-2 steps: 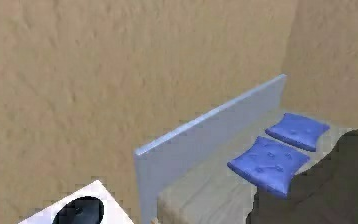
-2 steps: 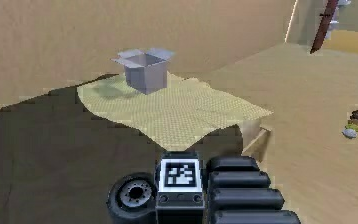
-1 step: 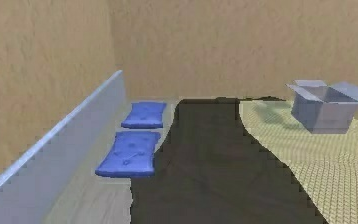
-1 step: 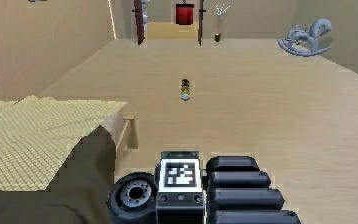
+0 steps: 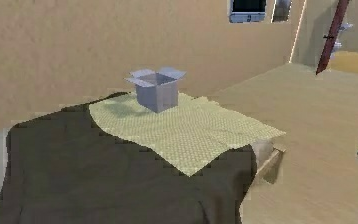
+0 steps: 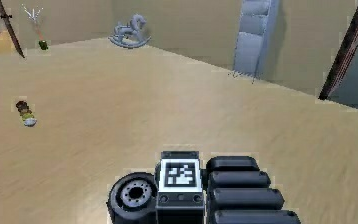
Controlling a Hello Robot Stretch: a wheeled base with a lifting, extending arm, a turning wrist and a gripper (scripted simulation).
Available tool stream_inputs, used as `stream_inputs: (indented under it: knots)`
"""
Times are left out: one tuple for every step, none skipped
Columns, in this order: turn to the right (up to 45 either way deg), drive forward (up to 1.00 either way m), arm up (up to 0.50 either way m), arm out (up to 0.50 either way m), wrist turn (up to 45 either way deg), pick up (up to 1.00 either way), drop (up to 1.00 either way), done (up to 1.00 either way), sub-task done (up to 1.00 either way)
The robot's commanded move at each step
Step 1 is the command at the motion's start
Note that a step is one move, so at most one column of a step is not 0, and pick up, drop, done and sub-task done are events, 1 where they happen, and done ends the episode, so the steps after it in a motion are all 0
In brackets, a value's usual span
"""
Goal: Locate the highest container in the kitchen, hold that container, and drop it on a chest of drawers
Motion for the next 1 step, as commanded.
stream_inputs:
  knots:
    - [45.0, 0.0, 0.0, 0.0, 0.0, 0.0, 0.0, 0.0, 0.0]
